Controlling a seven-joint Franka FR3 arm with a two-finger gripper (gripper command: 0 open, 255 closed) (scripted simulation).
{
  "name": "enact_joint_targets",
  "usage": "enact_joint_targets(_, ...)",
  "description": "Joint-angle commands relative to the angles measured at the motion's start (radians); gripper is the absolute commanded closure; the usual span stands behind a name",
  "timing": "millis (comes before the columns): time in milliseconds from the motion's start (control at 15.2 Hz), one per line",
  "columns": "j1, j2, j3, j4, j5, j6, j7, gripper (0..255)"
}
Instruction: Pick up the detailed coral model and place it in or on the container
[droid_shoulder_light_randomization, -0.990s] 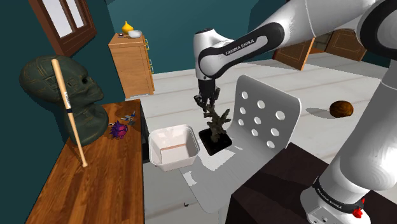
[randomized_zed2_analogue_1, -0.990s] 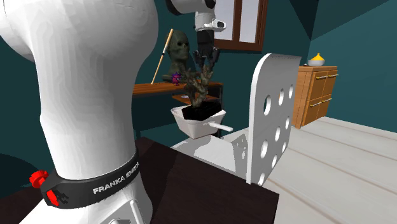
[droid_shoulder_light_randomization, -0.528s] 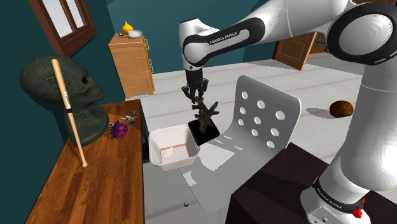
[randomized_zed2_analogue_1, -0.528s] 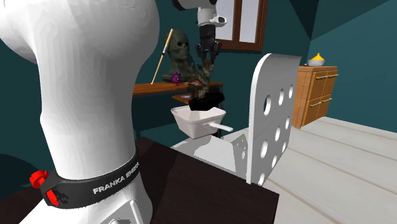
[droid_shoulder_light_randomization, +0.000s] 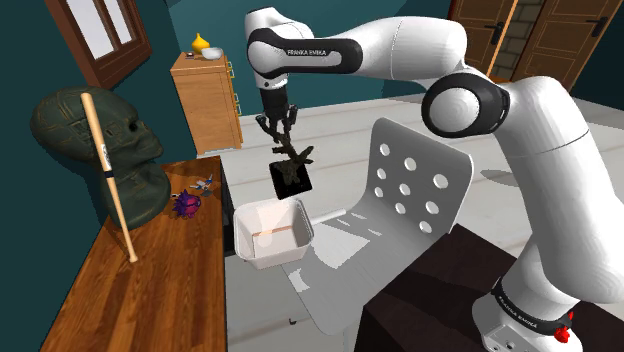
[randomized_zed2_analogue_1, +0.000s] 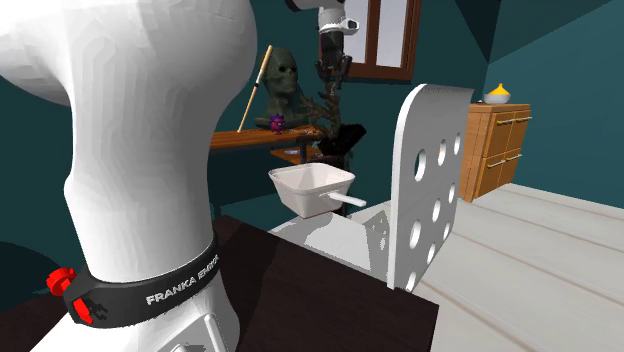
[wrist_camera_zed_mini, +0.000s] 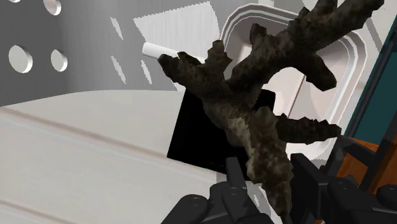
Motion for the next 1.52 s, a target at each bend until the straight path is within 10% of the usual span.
enact_joint_targets(0,0.031,0.115,-0.010,0.201,-0.012,-0.086,-0.003,255)
enact_joint_targets(1452,-0.014,0.048,-0.005,-0.215,-0.012,0.258,0.035,255)
